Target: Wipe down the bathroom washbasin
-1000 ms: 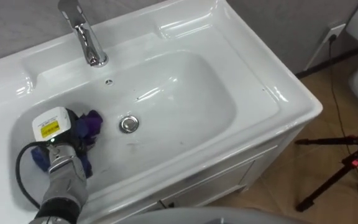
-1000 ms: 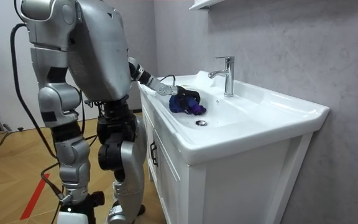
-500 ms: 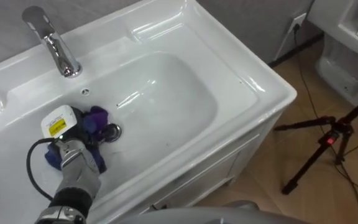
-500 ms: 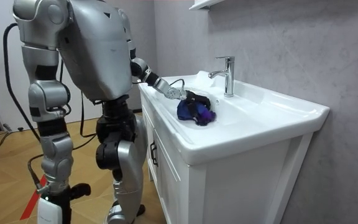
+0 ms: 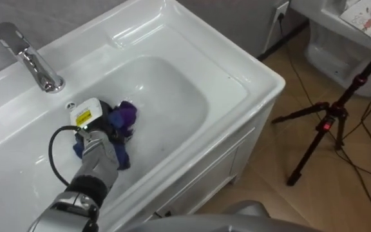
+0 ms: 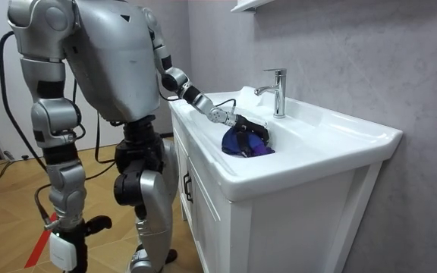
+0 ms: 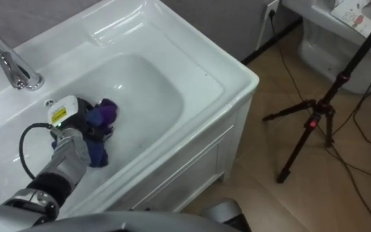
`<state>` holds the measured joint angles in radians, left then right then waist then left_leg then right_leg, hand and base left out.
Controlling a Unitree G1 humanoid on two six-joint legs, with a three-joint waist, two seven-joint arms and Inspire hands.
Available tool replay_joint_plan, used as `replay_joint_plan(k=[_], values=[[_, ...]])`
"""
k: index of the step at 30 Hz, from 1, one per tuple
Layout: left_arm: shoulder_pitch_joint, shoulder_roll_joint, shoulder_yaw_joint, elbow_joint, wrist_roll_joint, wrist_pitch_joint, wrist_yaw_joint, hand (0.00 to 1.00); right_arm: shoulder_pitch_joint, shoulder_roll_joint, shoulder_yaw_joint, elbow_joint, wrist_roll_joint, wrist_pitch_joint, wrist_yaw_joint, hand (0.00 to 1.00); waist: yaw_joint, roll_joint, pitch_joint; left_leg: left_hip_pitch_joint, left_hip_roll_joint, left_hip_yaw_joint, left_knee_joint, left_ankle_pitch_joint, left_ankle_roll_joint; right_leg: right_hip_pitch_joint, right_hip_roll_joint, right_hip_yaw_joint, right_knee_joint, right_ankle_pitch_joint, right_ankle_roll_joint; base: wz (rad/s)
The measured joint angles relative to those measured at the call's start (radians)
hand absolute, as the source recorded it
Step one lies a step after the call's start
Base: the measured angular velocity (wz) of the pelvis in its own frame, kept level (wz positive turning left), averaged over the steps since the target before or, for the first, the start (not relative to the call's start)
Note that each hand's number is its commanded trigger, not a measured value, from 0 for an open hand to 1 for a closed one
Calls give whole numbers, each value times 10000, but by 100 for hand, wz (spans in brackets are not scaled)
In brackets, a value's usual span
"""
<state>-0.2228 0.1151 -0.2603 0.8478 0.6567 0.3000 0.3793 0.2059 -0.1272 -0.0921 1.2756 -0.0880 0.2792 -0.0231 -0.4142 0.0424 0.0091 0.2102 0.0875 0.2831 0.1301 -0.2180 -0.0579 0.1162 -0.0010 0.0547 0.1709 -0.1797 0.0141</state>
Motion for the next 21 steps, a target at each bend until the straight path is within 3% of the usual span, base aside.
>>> replay_joint_plan(k=[3,7,15,21], values=[[-306,-268,-529,-420,-57,4,-148,100,-273,-42,231,48,61,6,47,0,-62,176,-9,-233,-24,1,16,15,24,-143,-44,-31,-17,40,14,4],[-590,-281,-1223,-1038,-764,21,-395,100,-492,-143,428,107,539,-37,19,0,-195,291,50,-263,-134,8,49,51,75,-136,-181,-90,-23,28,55,12],[-710,-264,-2178,-3122,-1524,341,-1126,100,-525,-213,1216,115,835,-83,-106,0,-395,358,44,-503,-366,3,57,122,193,-176,-465,-317,-30,-37,236,15],[-814,-264,-2251,-4070,-1545,359,-1703,100,-682,-206,1858,543,996,-284,-285,0,-465,476,65,-668,-465,-31,74,167,281,-220,-572,-365,-58,-46,306,10]])
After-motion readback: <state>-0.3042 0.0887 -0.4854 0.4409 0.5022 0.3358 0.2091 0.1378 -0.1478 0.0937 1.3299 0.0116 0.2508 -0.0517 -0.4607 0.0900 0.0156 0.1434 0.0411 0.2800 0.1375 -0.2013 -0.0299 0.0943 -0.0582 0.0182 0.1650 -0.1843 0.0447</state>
